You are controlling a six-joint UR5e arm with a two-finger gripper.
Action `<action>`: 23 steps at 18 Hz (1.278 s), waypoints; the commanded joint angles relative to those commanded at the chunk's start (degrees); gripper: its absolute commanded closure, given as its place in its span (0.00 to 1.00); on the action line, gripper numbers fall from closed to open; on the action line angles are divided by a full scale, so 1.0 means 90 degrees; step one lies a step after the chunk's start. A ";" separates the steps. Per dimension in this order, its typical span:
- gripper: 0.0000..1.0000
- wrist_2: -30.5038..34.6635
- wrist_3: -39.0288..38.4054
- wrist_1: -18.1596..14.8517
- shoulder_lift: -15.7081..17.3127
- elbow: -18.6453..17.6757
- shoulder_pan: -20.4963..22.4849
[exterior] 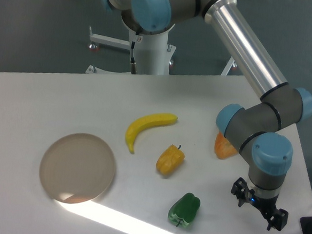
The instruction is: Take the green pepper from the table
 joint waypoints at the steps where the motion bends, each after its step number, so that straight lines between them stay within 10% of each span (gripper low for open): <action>1: 0.00 0.0000 0.0000 0.0000 0.0000 -0.0010 -0.0010; 23: 0.00 -0.0692 -0.0379 -0.0078 0.0712 -0.0752 -0.0117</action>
